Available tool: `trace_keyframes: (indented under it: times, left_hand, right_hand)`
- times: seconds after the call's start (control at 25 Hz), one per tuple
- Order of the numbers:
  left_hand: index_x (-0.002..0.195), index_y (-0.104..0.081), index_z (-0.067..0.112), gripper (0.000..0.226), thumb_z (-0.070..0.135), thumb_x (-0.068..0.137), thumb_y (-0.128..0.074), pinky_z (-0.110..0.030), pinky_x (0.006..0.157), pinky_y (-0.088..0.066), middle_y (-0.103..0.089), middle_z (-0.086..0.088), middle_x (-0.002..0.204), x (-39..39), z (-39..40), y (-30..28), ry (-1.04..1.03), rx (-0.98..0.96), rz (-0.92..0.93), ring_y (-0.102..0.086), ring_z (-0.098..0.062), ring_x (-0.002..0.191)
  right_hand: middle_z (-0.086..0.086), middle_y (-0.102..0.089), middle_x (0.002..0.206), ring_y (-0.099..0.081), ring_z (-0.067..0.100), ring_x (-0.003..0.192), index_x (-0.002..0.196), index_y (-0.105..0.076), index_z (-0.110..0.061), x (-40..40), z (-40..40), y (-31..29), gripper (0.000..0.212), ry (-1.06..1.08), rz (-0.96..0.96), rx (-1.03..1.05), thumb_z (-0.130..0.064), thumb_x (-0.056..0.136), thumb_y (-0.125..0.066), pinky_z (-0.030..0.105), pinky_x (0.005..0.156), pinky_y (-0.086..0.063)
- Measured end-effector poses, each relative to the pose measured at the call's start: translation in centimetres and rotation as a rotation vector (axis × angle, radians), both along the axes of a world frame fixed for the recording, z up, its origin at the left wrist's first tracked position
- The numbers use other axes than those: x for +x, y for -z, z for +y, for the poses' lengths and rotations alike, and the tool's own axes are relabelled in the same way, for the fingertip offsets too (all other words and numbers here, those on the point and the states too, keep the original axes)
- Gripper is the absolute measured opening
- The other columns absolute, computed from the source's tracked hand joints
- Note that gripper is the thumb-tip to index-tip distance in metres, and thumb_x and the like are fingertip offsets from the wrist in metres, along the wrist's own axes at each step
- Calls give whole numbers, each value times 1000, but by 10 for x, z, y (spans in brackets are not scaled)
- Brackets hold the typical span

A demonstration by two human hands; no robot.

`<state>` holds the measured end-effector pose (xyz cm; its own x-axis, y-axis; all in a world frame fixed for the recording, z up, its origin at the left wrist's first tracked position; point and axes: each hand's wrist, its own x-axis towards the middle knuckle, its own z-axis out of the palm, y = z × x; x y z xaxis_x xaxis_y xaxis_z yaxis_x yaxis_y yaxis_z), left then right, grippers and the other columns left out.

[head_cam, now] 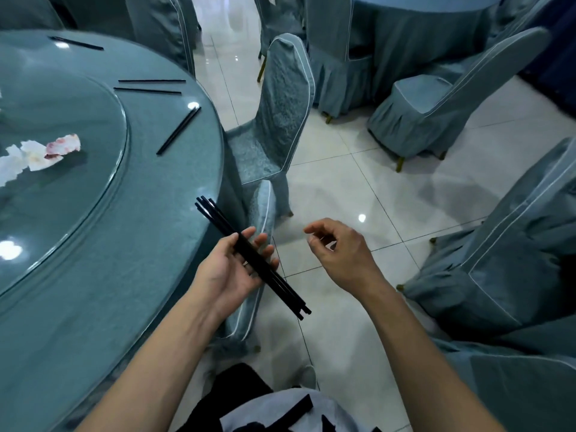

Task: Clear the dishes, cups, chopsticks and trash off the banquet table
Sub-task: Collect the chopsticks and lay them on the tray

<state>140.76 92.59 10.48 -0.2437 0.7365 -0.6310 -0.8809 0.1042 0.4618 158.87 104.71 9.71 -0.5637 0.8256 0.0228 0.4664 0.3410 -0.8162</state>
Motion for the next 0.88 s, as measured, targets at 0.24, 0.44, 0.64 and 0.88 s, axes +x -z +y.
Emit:
trace_keyframes:
  times: [0.24, 0.44, 0.64, 0.88]
  left_hand:
    - [115, -64, 12, 27, 27, 100, -46, -46, 76, -61, -75, -7, 98, 24, 35, -1, -2, 6, 0, -74, -26, 82]
    - [120, -64, 11, 31, 28, 101, -46, -48, 79, -61, -74, -9, 103, 20, 71, 3, -35, 27, -14, -74, -27, 85]
    - [119, -64, 12, 30, 27, 100, -47, -47, 77, -62, -74, -8, 101, 2, 121, 4, -95, 52, -29, -74, -26, 83]
    - [116, -66, 12, 31, 29, 103, -44, -47, 78, -61, -75, -8, 101, -30, 166, 0, -158, 40, -31, -75, -26, 84]
  right_hand:
    - [-12, -69, 92, -63, 1, 85, 102, -71, -31, 26, 35, 3, 12, 8, -2, -11, -24, 93, -67, 5, 70, -43]
    - [-14, -69, 93, -63, 2, 86, 100, -70, -33, 17, 77, 3, 11, -31, -14, -41, -25, 94, -66, 7, 71, -44]
    - [-14, -70, 93, -63, 2, 86, 100, -71, -31, -10, 133, 3, 11, -92, -46, -32, -24, 93, -66, 8, 70, -44]
    - [-15, -70, 91, -63, 1, 84, 99, -72, -31, -56, 192, -9, 10, -158, -36, -17, -23, 94, -67, 7, 69, -44]
